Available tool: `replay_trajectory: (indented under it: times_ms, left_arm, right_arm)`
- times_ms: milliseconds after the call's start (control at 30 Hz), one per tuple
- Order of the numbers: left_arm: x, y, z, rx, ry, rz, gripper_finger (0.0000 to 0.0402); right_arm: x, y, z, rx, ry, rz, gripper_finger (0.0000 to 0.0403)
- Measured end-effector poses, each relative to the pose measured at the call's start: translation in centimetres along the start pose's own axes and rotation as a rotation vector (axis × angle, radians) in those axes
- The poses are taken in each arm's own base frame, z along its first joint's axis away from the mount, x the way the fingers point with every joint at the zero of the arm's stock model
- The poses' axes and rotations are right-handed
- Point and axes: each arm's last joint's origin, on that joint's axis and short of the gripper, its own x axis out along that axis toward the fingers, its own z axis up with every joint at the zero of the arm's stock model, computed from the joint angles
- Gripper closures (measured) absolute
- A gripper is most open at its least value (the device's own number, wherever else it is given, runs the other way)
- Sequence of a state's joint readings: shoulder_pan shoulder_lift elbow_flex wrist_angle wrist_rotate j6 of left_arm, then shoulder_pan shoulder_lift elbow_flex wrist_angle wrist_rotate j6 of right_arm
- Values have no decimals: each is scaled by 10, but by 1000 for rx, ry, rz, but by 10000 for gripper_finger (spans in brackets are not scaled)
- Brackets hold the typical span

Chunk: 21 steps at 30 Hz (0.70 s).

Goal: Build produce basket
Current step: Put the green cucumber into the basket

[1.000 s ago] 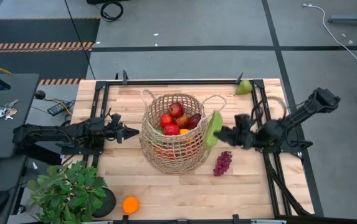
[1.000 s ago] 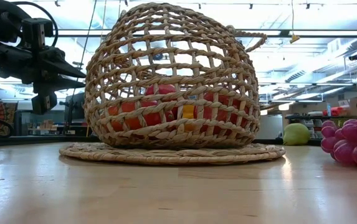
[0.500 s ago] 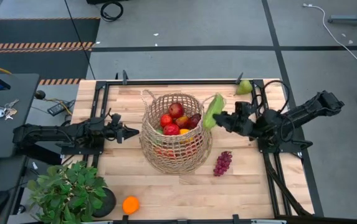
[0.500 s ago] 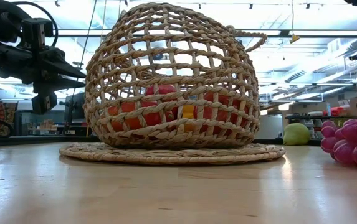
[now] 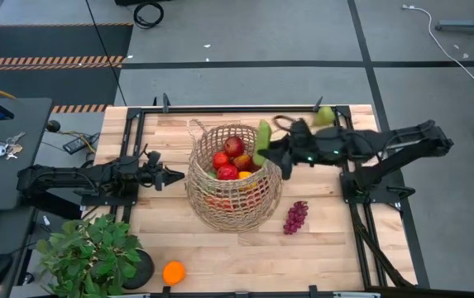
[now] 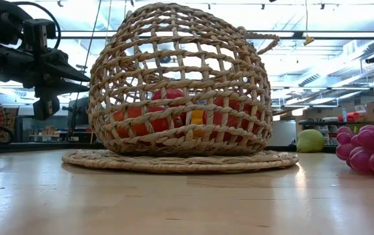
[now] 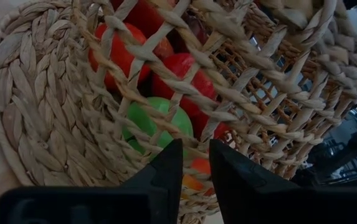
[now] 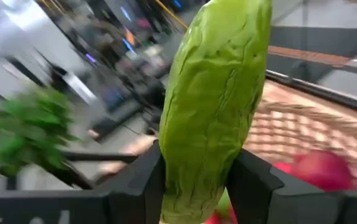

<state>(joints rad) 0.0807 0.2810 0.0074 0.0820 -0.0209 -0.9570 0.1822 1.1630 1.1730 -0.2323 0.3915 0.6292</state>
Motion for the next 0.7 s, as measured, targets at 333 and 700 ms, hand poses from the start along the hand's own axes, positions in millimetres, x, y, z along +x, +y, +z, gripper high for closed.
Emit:
replay_trajectory:
  times_ms: [333, 700]
  left_arm:
    - [0, 0, 0, 0, 2, 3, 312]
    - [0, 0, 0, 0, 2, 4, 310]
  right_arm:
    - [46, 10, 20, -358, 311, -267, 252]
    - [109, -13, 46, -461, 518, -204, 252]
